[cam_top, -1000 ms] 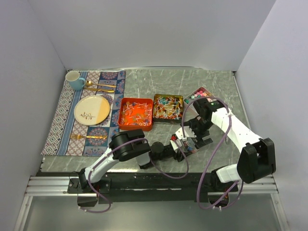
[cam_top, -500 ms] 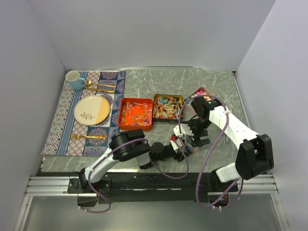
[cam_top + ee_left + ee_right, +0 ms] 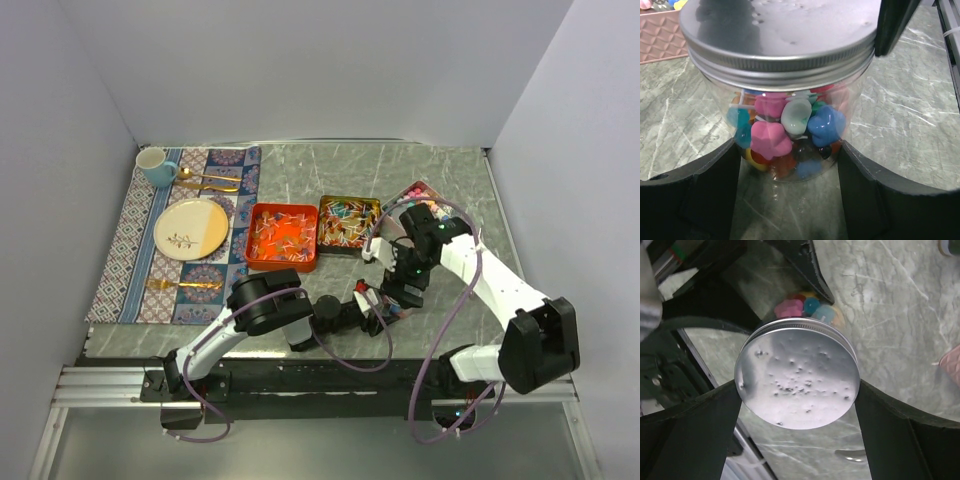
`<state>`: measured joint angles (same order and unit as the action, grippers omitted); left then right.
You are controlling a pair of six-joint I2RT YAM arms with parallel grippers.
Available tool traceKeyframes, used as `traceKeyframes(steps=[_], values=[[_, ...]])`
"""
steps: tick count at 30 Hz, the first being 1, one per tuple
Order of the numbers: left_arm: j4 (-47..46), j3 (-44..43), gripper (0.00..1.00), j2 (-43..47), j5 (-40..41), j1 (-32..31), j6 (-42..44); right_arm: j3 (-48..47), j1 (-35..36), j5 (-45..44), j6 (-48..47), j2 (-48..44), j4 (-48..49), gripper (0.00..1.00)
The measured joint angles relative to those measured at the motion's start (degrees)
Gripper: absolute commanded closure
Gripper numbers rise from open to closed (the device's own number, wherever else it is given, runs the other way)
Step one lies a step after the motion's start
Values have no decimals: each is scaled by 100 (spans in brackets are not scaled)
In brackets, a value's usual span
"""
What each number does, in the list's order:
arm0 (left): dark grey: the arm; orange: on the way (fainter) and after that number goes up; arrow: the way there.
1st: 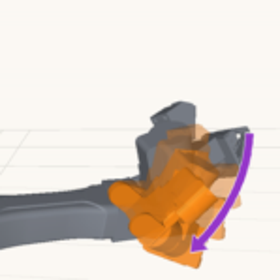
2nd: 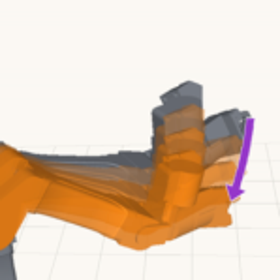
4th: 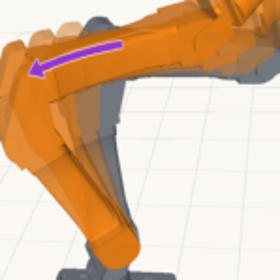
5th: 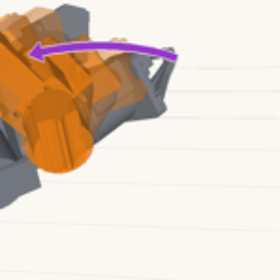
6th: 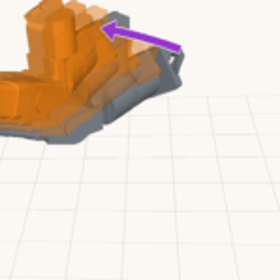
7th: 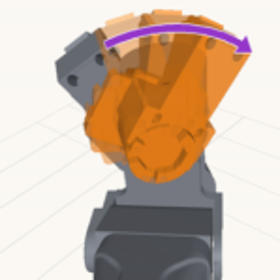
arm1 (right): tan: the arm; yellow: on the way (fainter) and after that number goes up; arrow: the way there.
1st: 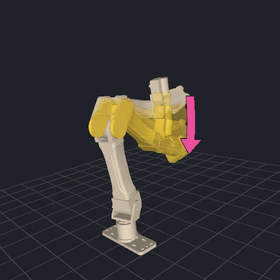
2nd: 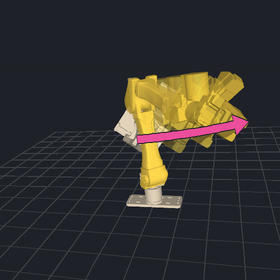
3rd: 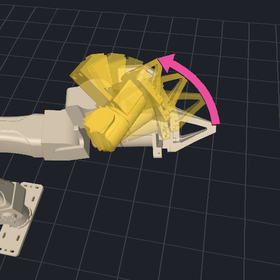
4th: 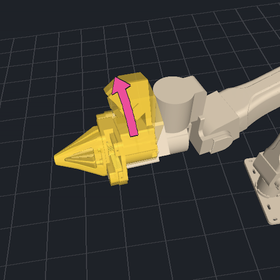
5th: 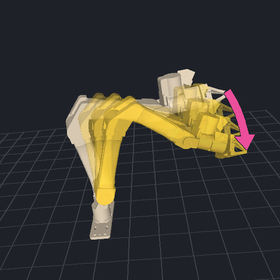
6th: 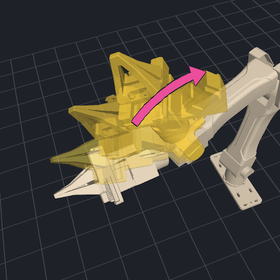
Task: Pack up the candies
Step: Screw the bottle lid onto the packing bottle.
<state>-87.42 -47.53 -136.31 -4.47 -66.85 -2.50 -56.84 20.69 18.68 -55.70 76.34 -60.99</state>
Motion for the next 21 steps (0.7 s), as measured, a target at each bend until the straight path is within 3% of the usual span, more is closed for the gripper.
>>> traceKeyframes(steps=[7,21], values=[[-4,11,80,2,103,-31,4,142,151,-50,634,-26,275,0],[-13,9,80,2,129,-63,212,251,24,11,-887,-350,-138,0]])
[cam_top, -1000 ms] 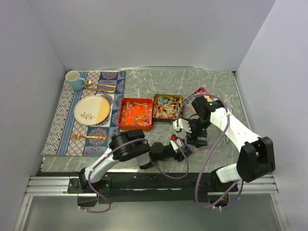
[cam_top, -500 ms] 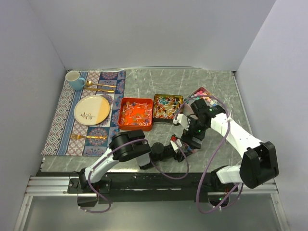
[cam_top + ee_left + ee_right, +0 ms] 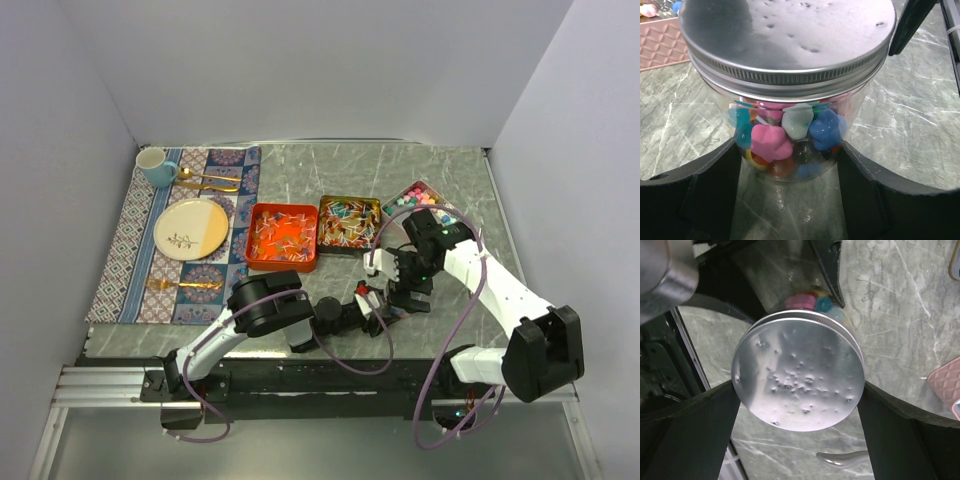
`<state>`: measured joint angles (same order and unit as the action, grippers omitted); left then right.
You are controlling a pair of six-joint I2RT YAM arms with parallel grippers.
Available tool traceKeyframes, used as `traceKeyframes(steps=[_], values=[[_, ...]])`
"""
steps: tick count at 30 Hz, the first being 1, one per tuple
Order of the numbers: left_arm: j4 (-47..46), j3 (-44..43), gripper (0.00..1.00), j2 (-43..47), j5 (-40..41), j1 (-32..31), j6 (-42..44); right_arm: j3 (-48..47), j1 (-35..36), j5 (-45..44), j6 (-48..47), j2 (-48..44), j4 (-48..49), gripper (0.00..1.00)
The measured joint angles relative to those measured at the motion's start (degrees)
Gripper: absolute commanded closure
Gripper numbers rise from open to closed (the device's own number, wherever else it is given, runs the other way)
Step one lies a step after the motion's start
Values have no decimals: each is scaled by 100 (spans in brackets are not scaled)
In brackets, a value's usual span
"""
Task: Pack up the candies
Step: Screw the bottle lid onto the packing bottle.
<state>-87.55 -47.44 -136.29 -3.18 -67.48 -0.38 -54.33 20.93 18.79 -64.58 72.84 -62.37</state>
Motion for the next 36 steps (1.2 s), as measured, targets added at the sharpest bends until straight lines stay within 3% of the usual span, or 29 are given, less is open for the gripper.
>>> traceKeyframes(steps=[7,18,21,24,27,29,36], values=[[0,-28,80,-17,4,0,-63,81,-374,-13,-553,4,-83,0],[0,-37,82,-33,31,9,-188,695,-1528,-804,-1606,-184,-1296,1],[0,-37,82,-33,28,9,-184,332,-2310,-942,-1812,-146,-1443,6],[0,-37,82,-35,24,11,-181,-610,-3261,-933,-2092,-90,-1412,12],[0,-37,82,-37,20,11,-181,-1344,-3685,-555,-2575,-262,-1281,9],[-2,-37,82,-39,13,13,-181,-1587,-3685,-90,-2931,-470,-1266,0],[-2,-42,82,-44,-2,17,-181,-1856,-2522,1001,-3449,-216,-1414,0]])
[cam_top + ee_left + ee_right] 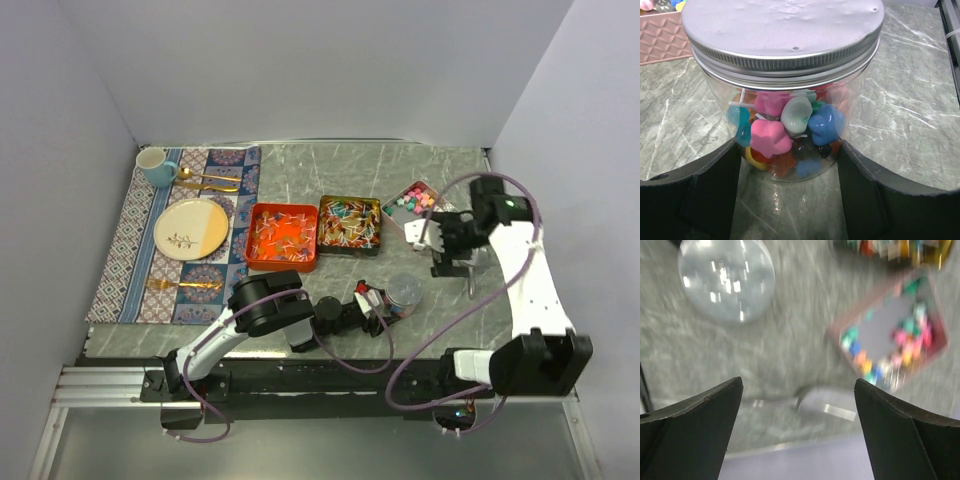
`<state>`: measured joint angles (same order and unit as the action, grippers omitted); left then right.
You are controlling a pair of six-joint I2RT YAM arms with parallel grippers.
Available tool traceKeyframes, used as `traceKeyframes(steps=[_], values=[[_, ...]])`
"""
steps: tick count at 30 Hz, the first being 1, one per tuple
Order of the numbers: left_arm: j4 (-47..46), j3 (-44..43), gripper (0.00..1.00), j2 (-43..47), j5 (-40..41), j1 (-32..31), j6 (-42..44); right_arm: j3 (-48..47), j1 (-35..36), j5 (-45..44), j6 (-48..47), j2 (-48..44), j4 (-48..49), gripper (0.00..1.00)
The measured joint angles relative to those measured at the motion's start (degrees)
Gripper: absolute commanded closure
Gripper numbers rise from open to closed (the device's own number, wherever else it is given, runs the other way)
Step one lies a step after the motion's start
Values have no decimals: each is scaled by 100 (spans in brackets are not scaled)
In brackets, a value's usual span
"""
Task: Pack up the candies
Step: Screw the bottle lid onto the packing bottle.
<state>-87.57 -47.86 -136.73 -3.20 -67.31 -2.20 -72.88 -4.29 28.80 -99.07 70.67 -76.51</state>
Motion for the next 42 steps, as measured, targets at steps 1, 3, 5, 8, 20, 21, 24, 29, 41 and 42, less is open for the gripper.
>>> traceKeyframes(steps=[1,3,5,8,20,21,24,29,41,42], values=[[0,-2,82,0,0,0,2,-46,190,74,-4,140,7,0],[0,-2,82,0,-4,0,2,-142,592,192,-44,470,15,0],[-2,-4,82,0,-11,0,2,-234,885,251,-57,756,15,0],[-2,-7,82,-2,-22,7,4,-621,1368,278,186,1268,-15,0],[0,-13,82,-4,-44,11,4,-42,2352,374,975,1449,39,0],[0,-13,82,-4,-44,11,4,37,2385,363,1027,1440,20,0],[-2,-15,82,-4,-44,11,4,225,2470,306,1213,1440,-2,0],[-2,-24,82,-11,-52,15,4,284,2468,184,1311,1464,-7,0],[-2,-46,83,-22,-61,22,2,675,2448,-345,1270,1674,195,0],[-2,-52,83,-26,-74,24,0,745,2430,-378,1246,1650,256,0]])
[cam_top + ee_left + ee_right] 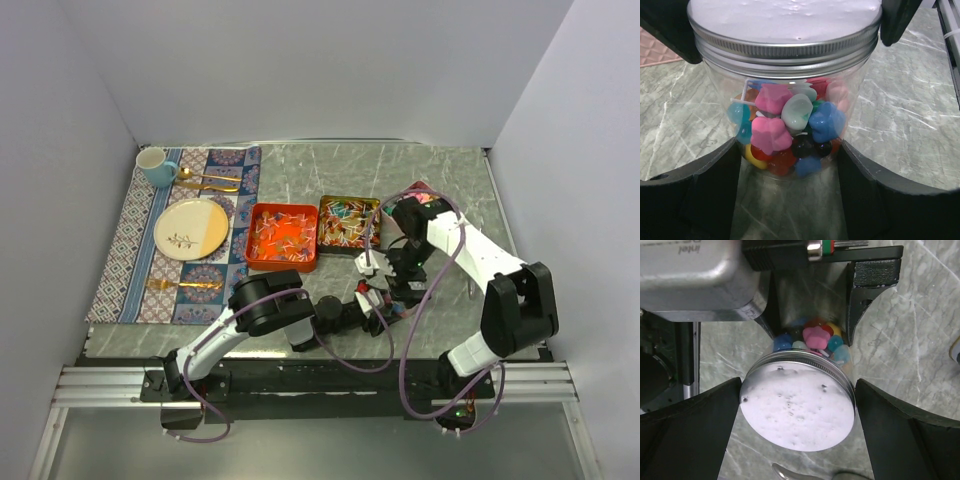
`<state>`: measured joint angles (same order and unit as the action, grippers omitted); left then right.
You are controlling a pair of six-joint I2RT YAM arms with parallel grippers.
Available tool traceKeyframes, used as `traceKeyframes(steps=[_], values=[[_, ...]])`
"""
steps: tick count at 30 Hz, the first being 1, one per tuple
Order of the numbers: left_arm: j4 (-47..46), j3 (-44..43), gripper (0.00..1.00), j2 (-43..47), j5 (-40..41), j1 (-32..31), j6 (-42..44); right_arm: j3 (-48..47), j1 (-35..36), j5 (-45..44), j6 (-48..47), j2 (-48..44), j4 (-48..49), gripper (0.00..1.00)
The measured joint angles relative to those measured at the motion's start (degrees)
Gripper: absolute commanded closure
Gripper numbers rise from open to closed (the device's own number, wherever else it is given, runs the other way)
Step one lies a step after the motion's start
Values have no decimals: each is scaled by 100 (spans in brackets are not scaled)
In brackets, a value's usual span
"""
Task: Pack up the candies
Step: Screw the bottle lid onto the packing bottle.
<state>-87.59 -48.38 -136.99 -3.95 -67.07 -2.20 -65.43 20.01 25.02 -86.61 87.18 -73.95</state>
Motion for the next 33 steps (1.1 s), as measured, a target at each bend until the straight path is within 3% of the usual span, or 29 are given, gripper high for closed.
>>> traceKeyframes(steps=[11,24,25,33], values=[[7,-179,90,-92,-181,28,42,769,-382,-13,-306,-807,549,0],[9,-260,95,-138,-227,28,42,920,-1145,179,-275,-817,562,0],[9,-260,99,-138,-227,28,42,955,-1246,79,-275,-820,564,0],[9,-260,99,-138,-98,28,-22,1451,-1759,-1182,-7,-820,-37,0]])
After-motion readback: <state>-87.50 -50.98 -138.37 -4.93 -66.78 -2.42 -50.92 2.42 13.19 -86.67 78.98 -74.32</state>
